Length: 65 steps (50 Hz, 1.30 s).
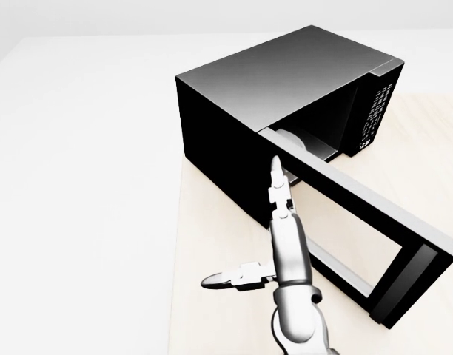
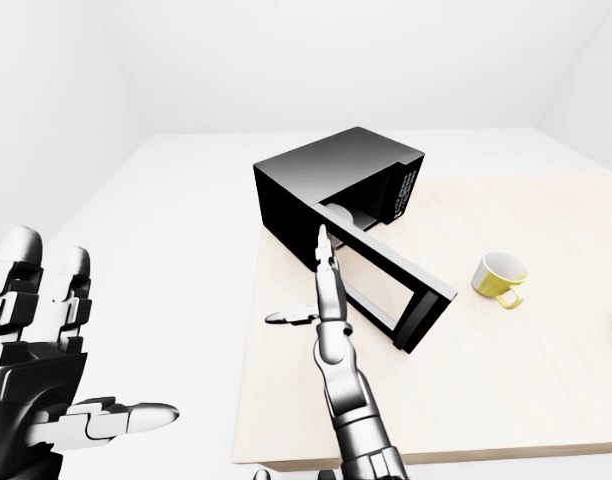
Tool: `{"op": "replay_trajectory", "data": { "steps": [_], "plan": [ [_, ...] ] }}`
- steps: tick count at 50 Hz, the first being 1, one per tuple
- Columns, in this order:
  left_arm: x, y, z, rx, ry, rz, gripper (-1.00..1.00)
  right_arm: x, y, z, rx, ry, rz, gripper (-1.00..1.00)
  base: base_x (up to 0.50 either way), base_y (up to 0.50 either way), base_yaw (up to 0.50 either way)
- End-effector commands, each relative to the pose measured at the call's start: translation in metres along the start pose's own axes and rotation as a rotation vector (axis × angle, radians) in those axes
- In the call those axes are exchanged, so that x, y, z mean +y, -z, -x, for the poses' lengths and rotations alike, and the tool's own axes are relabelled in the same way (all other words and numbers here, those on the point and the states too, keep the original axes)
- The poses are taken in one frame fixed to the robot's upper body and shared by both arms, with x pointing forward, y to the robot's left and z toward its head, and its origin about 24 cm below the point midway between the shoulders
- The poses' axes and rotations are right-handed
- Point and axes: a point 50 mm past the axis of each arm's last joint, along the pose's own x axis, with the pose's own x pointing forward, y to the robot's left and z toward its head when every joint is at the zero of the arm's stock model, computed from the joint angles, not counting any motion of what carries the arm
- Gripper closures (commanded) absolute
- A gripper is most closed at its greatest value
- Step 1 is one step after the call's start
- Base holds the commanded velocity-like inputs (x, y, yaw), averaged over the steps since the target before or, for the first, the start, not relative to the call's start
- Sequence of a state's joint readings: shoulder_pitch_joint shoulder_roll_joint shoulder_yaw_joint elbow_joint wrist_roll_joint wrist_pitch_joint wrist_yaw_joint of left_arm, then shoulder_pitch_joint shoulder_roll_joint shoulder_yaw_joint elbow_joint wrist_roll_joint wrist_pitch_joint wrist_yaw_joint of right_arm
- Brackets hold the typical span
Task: Close the microwave.
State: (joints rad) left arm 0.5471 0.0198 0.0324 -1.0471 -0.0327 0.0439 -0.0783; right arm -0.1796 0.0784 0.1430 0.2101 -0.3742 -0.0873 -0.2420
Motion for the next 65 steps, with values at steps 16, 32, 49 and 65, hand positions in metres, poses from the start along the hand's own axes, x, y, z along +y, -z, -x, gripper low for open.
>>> {"op": "replay_trajectory", "data": {
  "steps": [16,32,49,65],
  "plan": [
    [0.003,0.000,0.000,-0.003,-0.006,0.004,-1.00,-0.007,-0.020,-0.051,-0.027,0.048,-0.018,-1.00,0.00,0.00,0.00],
    [0.003,-0.001,0.001,-0.004,-0.004,0.004,-1.00,-0.004,-0.021,-0.073,0.012,0.050,0.003,-1.00,0.00,0.00,0.00],
    [0.003,-0.001,0.002,-0.003,-0.003,0.005,-1.00,-0.006,-0.024,-0.091,0.056,0.055,0.012,-1.00,0.01,0.00,0.00],
    [0.003,-0.001,0.001,-0.004,-0.003,0.005,-1.00,-0.012,-0.043,-0.089,-0.042,0.066,-0.017,-1.00,0.01,0.00,0.00]
  ]
}}
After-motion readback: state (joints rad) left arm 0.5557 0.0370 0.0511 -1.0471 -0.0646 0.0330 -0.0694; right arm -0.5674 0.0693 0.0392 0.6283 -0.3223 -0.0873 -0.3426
